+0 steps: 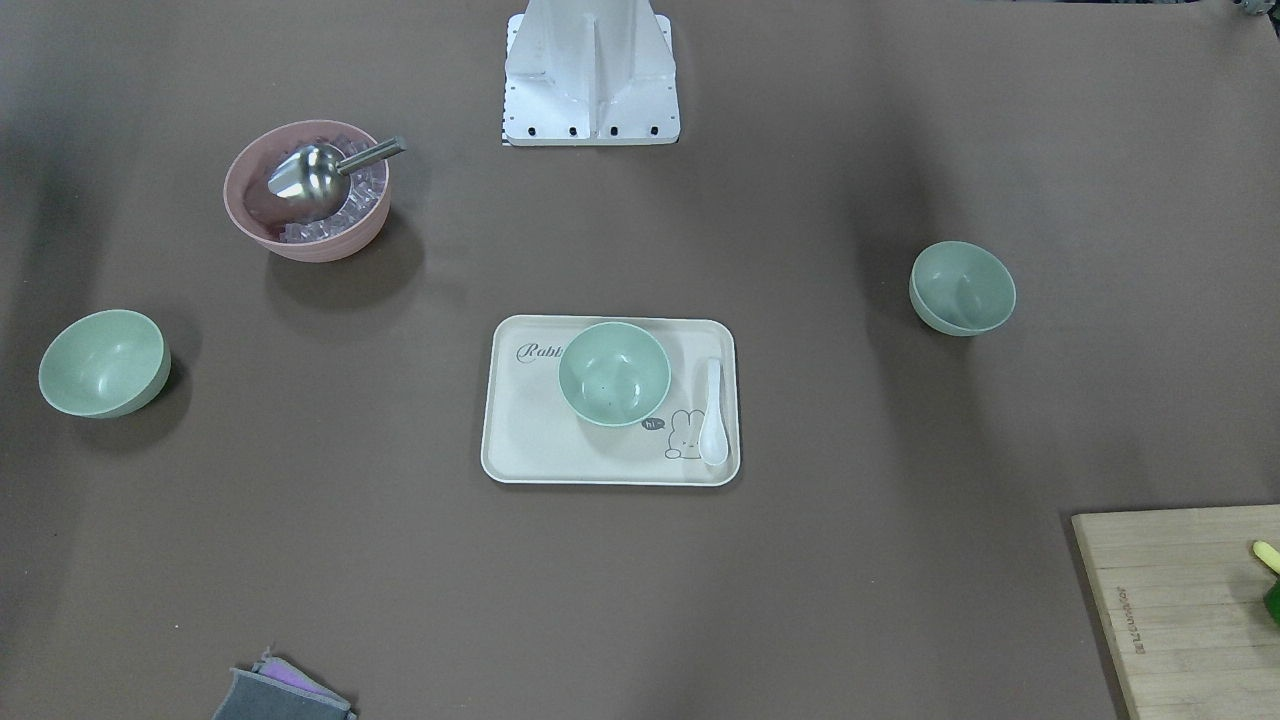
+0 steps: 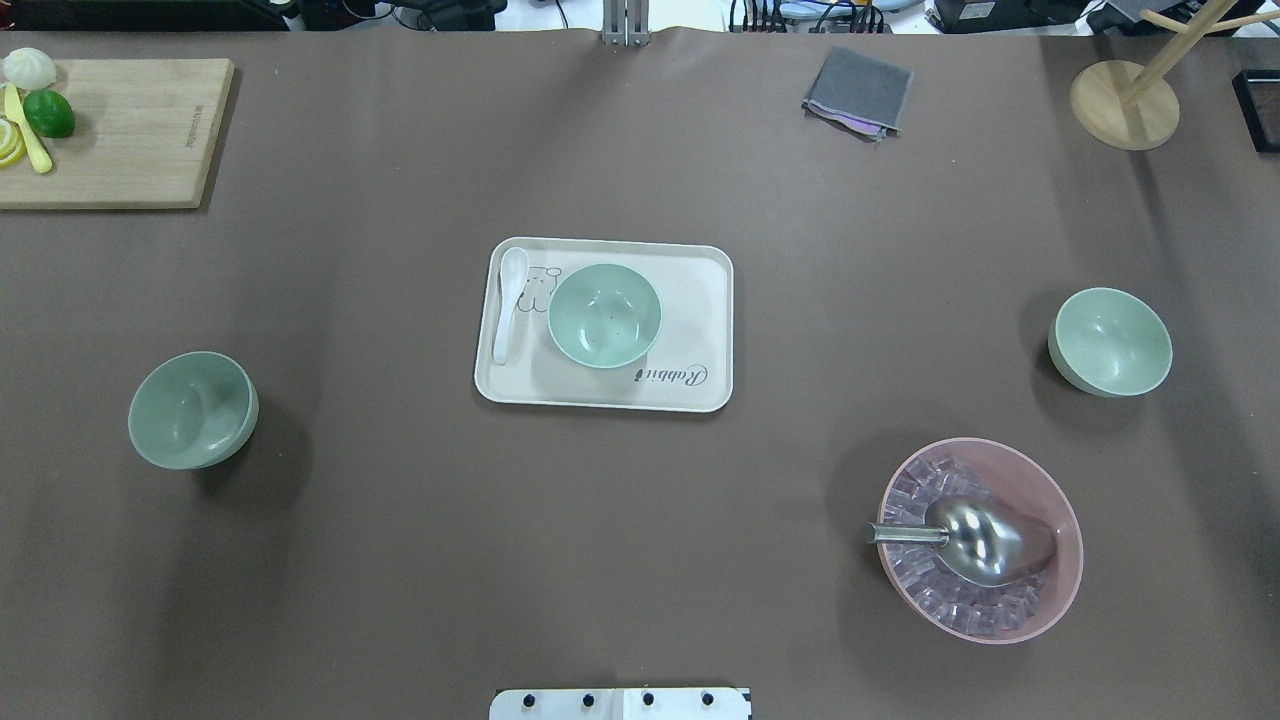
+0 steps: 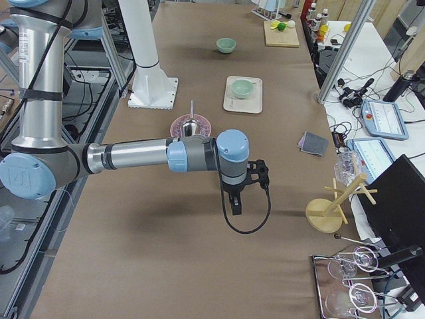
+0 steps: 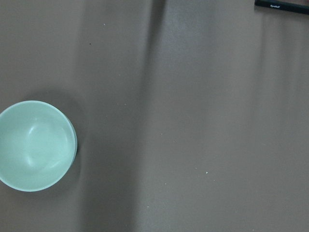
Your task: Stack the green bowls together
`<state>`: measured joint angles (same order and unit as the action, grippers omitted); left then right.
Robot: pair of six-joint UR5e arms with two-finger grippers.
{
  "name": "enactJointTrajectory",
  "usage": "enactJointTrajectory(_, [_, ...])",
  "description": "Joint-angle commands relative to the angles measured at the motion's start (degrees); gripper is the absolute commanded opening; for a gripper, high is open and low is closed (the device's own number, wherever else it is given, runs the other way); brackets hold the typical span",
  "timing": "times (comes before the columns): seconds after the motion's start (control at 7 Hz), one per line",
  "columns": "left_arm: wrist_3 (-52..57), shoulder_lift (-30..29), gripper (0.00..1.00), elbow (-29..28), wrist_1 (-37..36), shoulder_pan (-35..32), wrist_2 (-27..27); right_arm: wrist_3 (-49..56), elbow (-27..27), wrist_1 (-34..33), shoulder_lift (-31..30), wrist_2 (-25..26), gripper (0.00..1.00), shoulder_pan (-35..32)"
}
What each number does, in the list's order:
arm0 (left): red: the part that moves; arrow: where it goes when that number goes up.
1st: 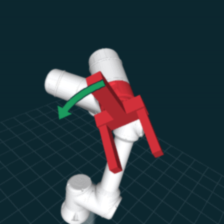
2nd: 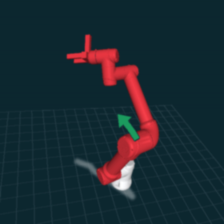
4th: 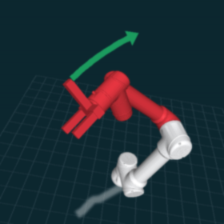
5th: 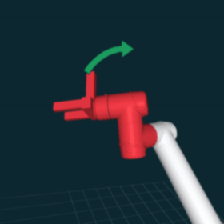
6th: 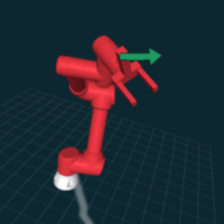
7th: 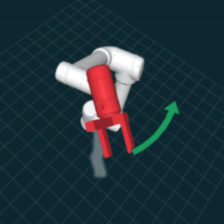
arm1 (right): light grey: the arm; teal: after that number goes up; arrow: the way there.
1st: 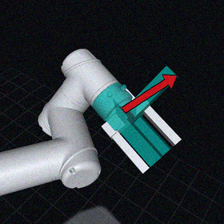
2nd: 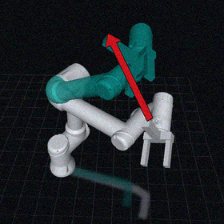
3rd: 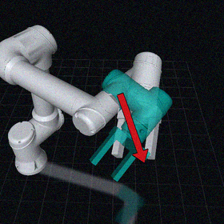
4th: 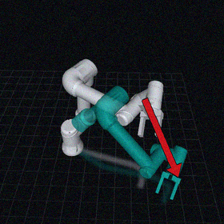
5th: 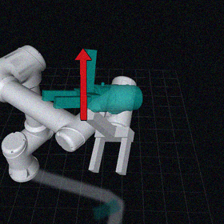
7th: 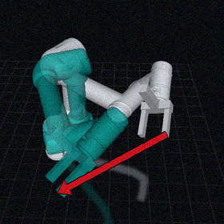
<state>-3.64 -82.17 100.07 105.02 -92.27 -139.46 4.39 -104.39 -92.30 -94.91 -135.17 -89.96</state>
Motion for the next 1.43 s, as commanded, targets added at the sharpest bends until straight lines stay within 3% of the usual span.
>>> enactJointTrajectory(0.0, [-9.9,-5.0,0.96,0.5,0.1,7.8,2.6,-6.8,0.1,1.4,2.5,0.2,0.97,5.2])
enactJointTrajectory(0.29, [-15.0,-7.7,0.96,0.5,0.0,13.3,5.2,-23.9,3.2,15.6,2.2,3.1,0.97,14.5])
enactJointTrajectory(0.57, [-24.3,-11.2,0.96,1.1,0.0,19.3,5.4,-27.2,10.1,23.4,2.5,4.3,0.97,20.1])
enactJointTrajectory(1.29, [-24.1,-11.9,0.96,0.8,0.0,20.2,5.5,-31.9,16.1,26.9,6.6,4.7,0.93,25.4])
